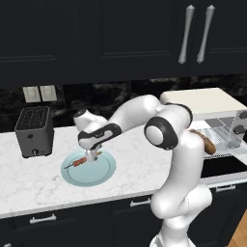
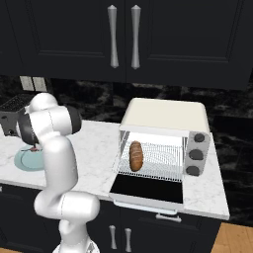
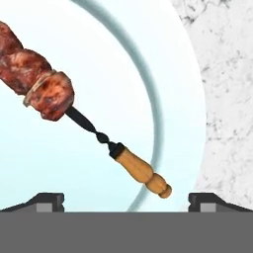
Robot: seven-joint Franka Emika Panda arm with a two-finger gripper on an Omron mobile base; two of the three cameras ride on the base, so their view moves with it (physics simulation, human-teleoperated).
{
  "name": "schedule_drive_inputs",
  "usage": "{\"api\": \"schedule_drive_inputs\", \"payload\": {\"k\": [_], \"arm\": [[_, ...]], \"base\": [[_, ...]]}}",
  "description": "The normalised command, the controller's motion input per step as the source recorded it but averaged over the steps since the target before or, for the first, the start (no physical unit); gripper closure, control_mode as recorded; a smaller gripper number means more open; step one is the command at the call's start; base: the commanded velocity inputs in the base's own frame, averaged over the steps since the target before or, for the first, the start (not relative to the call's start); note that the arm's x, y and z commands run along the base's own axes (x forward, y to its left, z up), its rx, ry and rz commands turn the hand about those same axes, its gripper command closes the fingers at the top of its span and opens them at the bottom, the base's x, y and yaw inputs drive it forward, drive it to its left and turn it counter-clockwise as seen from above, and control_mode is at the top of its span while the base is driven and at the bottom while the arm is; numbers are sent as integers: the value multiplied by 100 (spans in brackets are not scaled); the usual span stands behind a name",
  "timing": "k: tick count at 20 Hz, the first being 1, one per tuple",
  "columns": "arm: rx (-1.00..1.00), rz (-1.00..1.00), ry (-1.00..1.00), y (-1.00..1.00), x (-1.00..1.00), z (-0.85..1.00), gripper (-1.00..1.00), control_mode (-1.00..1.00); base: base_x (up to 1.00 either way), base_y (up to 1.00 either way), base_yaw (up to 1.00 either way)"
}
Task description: Pick up the kebab skewer and baguette bread, and place them inside the toaster oven. Close the toaster oven door and start by setting the timer.
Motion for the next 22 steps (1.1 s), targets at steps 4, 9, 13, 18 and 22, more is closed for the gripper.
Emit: {"api": "schedule_drive_inputs", "payload": {"k": [4,9,13,18,22], "arm": [[0,4,0,14,15,-13,-100,-100],[0,4,0,4,28,-10,-100,-100],[0,5,0,0,19,-9,-100,-100],[1,3,0,0,1,-12,-100,-100],[2,1,0,0,0,-11,-100,-100]], "base": [[0,0,0],[0,0,0],[0,0,0],[0,0,0],[0,0,0]]}}
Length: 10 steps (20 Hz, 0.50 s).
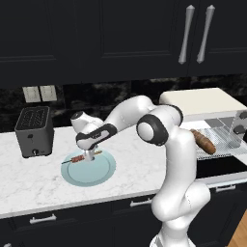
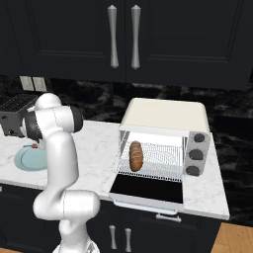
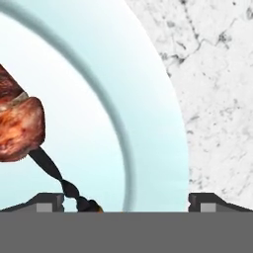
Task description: Pick up the kebab skewer and baguette bread, and place them inside the toaster oven. Close the toaster oven door and start by setting the timer.
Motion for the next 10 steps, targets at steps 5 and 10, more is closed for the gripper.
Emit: {"api": "schedule_drive_inputs", "payload": {"k": [5,10], "arm": [[2,1,-1,0,-3,-8,100,-100],[0,4,-5,-6,-6,-6,100,-100]], "base": [[0,0,0],[0,0,0]]}}
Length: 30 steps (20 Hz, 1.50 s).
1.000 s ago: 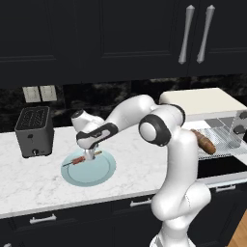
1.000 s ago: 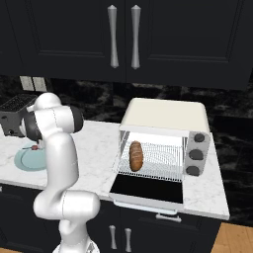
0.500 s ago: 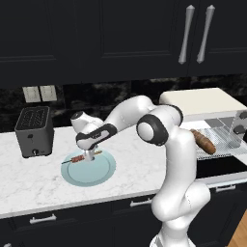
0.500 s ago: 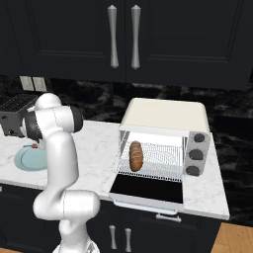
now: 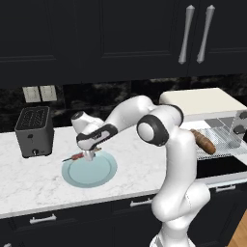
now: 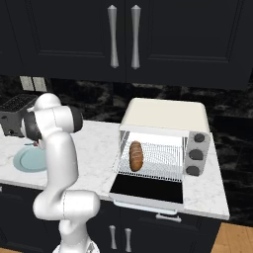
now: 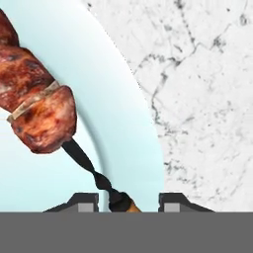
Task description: Pick up the kebab skewer and baguette bread, and place them inside the toaster oven. Close the toaster oven door and start by setting the timer.
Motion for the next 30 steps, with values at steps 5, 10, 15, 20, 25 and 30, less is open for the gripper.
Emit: {"api": "schedule_drive_inputs", "payload": {"k": [5,10,15,20,25,30], "arm": [[0,9,-4,-16,-17,0,100,-100],[2,7,-11,-27,-45,17,100,-100],[9,0,-9,-40,-51,45,100,-100],[10,0,-7,-49,-48,43,100,-100],[8,0,-1,-46,-17,30,100,-100],[11,-1,-2,-60,-46,45,100,-100]], "base": [[0,0,0],[0,0,0],[0,0,0],[0,0,0],[0,0,0],[0,0,0]]}}
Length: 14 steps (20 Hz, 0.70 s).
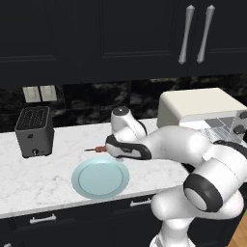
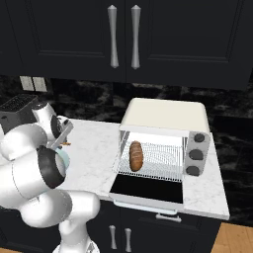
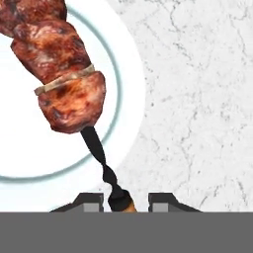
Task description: Pick up the kebab skewer and baguette bread, and place them inside the toaster oven. Close the toaster oven door and start by setting the timer.
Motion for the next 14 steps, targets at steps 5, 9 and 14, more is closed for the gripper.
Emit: {"api": "schedule_drive_inputs", "payload": {"k": [5,9,14], "arm": [[14,-14,0,-71,-59,50,100,-100],[13,-24,1,-81,-59,37,100,-100],[2,-39,2,-86,-36,21,100,-100]], "base": [[0,0,0],[0,0,0],[0,0,0]]}}
